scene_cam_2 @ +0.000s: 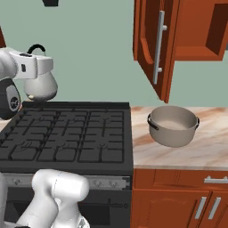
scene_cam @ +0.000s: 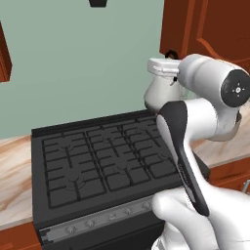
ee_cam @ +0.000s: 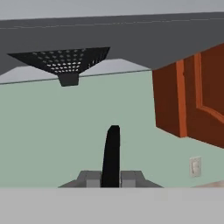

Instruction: Pick the kettle from the cabinet and place it on a stove burner. Then pick the pot from the counter and place it on another stove burner. Finally, turn both burners on.

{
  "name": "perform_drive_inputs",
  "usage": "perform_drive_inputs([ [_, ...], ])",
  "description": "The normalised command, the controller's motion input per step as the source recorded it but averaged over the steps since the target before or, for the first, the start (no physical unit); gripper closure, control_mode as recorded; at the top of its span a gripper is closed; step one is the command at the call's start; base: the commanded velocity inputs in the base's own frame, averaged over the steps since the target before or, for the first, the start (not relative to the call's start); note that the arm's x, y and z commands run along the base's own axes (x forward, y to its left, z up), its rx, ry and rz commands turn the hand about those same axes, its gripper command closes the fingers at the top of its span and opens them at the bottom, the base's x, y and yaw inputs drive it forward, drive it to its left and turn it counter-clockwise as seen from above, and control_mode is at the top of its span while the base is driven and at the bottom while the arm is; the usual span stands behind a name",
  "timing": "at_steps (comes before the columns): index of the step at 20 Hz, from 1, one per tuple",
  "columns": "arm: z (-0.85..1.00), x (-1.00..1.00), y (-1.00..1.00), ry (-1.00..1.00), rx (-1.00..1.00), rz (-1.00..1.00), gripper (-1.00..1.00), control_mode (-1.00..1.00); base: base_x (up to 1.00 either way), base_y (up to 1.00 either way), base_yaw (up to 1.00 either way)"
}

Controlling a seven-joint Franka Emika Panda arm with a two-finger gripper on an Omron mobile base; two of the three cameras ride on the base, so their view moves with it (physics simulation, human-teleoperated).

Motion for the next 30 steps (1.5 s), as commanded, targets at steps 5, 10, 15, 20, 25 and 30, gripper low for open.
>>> perform_drive_inputs([
  [5,0.00,0.29,0.00,0.05,0.03,-0.09,1.00,-1.00,0.00,0.00,0.00],
  [10,-0.02,0.23,0.00,0.00,0.00,-0.10,1.00,-1.00,0.00,0.00,0.00],
  [15,-0.05,0.23,0.00,0.00,0.00,-0.09,1.00,-1.00,0.00,0.00,0.00],
  [20,-0.05,0.23,-0.03,0.01,0.00,-0.08,1.00,-1.00,0.00,0.00,0.00],
  [25,-0.06,0.21,-0.13,0.05,0.00,-0.07,1.00,-1.00,0.00,0.00,0.00],
  [30,-0.15,0.12,-0.28,0.07,0.02,-0.07,1.00,-1.00,0.00,0.00,0.00],
])
